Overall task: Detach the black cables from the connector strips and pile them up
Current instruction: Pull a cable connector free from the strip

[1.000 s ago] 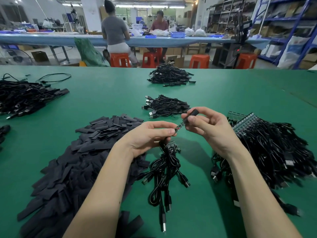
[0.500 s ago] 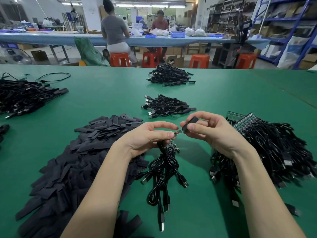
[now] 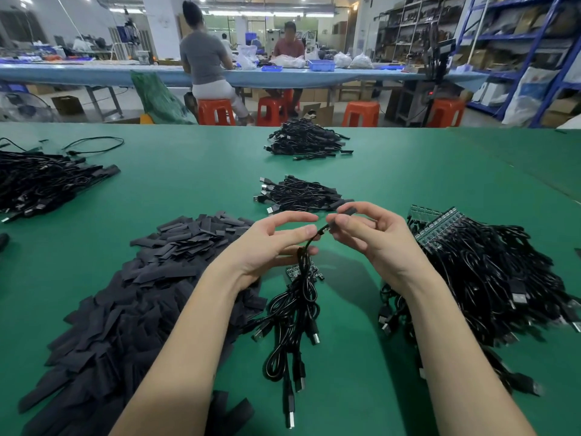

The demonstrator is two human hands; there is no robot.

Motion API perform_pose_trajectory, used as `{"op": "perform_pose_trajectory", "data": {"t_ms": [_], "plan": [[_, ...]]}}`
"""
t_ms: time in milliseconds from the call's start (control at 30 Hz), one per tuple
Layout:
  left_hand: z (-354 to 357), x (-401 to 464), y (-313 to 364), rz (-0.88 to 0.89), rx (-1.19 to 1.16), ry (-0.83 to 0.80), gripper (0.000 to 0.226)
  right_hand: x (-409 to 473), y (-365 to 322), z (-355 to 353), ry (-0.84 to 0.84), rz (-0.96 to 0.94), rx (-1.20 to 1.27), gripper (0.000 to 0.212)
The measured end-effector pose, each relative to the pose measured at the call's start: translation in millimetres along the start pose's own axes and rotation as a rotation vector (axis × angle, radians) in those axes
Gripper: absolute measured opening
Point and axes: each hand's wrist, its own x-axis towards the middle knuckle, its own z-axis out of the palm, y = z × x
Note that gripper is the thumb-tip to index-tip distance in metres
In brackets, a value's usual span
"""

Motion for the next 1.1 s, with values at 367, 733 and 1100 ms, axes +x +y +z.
{"op": "perform_pose_trajectory", "data": {"t_ms": [367,733,1100], "plan": [[13,8,-5,0.086,-0.003,0.199,0.011,3,3,-4,0.102,0.021,0.078,0.028],[23,8,-9,0.459,0.321,0.207,0.014,7,8,-4,0.159,0.021,0.102,0.025],[19,8,-11,0.523,0.426,0.203,0.012,5,3,1,0.127,0.084,0.109,0.017]]}}
